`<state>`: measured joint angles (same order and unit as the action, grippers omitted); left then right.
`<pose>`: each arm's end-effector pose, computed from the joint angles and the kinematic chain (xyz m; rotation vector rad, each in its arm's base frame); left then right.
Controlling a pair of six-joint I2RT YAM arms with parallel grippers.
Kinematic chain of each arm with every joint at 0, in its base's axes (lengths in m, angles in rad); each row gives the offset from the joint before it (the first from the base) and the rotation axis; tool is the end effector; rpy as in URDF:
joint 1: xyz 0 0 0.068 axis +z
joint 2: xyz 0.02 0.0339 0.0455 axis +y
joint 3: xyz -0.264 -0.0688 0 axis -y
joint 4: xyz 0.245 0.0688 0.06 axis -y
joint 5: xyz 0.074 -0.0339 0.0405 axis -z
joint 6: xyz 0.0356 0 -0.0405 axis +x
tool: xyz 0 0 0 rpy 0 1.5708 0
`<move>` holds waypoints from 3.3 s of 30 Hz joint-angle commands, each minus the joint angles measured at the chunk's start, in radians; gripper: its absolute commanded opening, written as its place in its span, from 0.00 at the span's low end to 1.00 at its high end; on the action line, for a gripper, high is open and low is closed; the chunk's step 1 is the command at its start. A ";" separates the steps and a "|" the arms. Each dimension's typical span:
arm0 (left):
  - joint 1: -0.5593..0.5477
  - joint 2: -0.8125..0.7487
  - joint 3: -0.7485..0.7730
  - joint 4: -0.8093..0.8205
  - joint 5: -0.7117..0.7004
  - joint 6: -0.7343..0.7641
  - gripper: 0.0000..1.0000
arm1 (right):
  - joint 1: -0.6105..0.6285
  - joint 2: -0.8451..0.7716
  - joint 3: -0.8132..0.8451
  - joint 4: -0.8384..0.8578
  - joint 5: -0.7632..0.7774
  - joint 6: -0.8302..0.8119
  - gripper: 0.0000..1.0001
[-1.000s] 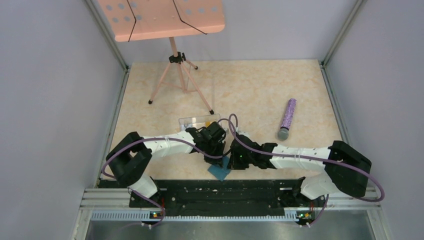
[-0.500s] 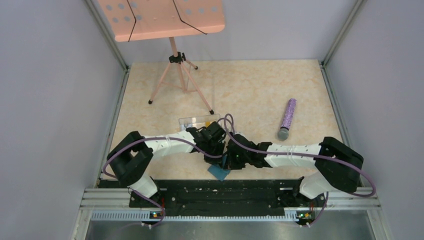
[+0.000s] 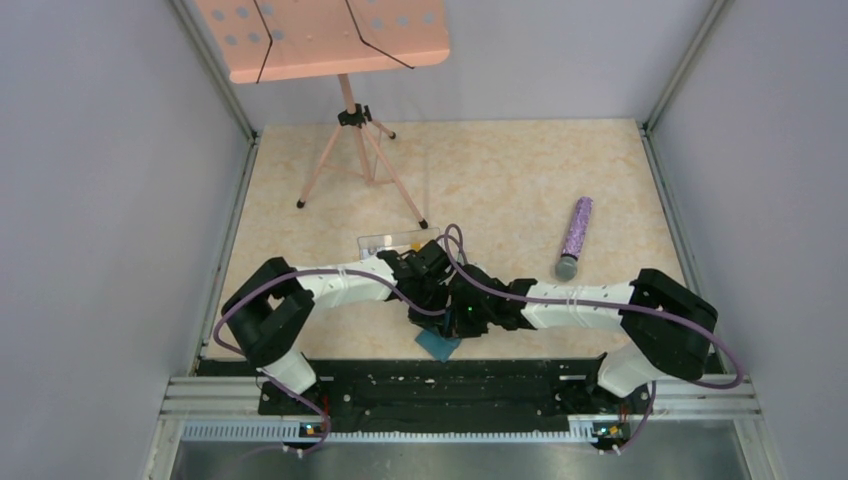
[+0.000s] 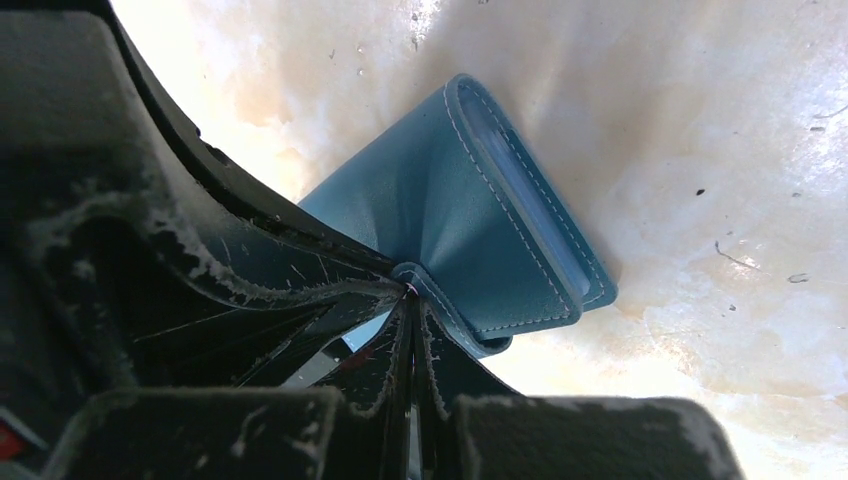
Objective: Put the credit cards into the card holder
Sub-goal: Close the card holder at the corner of the board, then reset both arms
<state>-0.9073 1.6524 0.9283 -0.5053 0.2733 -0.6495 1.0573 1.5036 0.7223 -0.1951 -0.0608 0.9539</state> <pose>0.1778 -0.2431 0.1572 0.4589 2.9839 -0.6608 0.1356 0.2448 0.1562 -0.1691 2.7683 0.7625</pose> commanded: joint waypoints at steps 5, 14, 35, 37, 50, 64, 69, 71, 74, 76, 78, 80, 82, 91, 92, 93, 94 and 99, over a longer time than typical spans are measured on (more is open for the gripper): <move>-0.021 -0.047 -0.034 0.078 -0.066 0.049 0.24 | 0.014 -0.055 -0.005 0.021 0.052 -0.050 0.04; 0.126 -0.251 -0.078 0.248 0.147 -0.049 0.69 | -0.076 -0.254 -0.051 0.017 0.046 -0.020 0.57; 0.843 -0.502 -0.150 0.115 0.433 0.083 0.99 | -0.527 -0.347 0.004 -0.185 -0.004 -0.258 0.99; 0.887 -0.504 -0.132 0.087 0.339 0.101 0.99 | -0.572 -0.315 0.019 -0.212 0.048 -0.291 0.99; 0.953 -0.623 -0.209 0.303 -0.243 0.339 0.99 | -0.758 -0.397 -0.182 0.237 0.477 -0.710 0.99; 0.957 -0.601 -0.724 1.271 -0.352 0.623 0.99 | -0.850 -0.340 -0.515 0.976 0.496 -0.883 0.99; 0.962 -0.476 -0.756 1.488 -0.358 0.618 0.96 | -0.931 -0.273 -0.501 1.074 0.406 -0.834 0.99; 0.970 -0.407 -0.707 1.482 -0.380 0.599 0.95 | -0.947 -0.241 -0.478 1.076 0.344 -0.864 0.98; 0.979 -0.241 -0.700 1.637 -0.300 0.604 0.92 | -0.961 -0.223 -0.482 1.121 0.274 -0.926 0.99; 0.979 -0.165 -0.683 1.725 -0.279 0.615 0.91 | -0.996 -0.207 -0.484 1.147 0.208 -0.940 0.99; 0.981 -0.211 -0.624 1.540 -0.292 0.598 0.95 | -1.034 -0.100 -0.544 1.342 0.207 -0.919 0.99; 0.981 -0.201 -0.593 1.467 -0.290 0.610 0.99 | -1.052 -0.055 -0.535 1.415 0.212 -0.891 0.99; 0.979 -0.188 -0.625 1.549 -0.290 0.608 0.99 | -1.053 -0.036 -0.554 1.451 0.214 -0.892 0.99; 0.979 -0.188 -0.621 1.550 -0.297 0.619 0.99 | -1.053 -0.059 -0.554 1.423 0.231 -0.883 0.99; 0.979 -0.186 -0.621 1.550 -0.296 0.619 0.99 | -1.053 -0.055 -0.557 1.437 0.232 -0.883 0.99; 0.979 -0.186 -0.620 1.550 -0.296 0.620 0.99 | -1.053 -0.054 -0.557 1.438 0.234 -0.882 0.99; 0.979 -0.186 -0.620 1.550 -0.296 0.619 0.99 | -1.053 -0.056 -0.555 1.429 0.232 -0.883 0.99; 0.979 -0.179 -0.612 1.543 -0.307 0.610 0.99 | -1.053 -0.055 -0.557 1.437 0.231 -0.882 0.99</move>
<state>0.0677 1.4689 0.2901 0.9943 -0.0315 -0.0418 0.0143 1.4570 0.1699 1.1816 0.1844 0.0566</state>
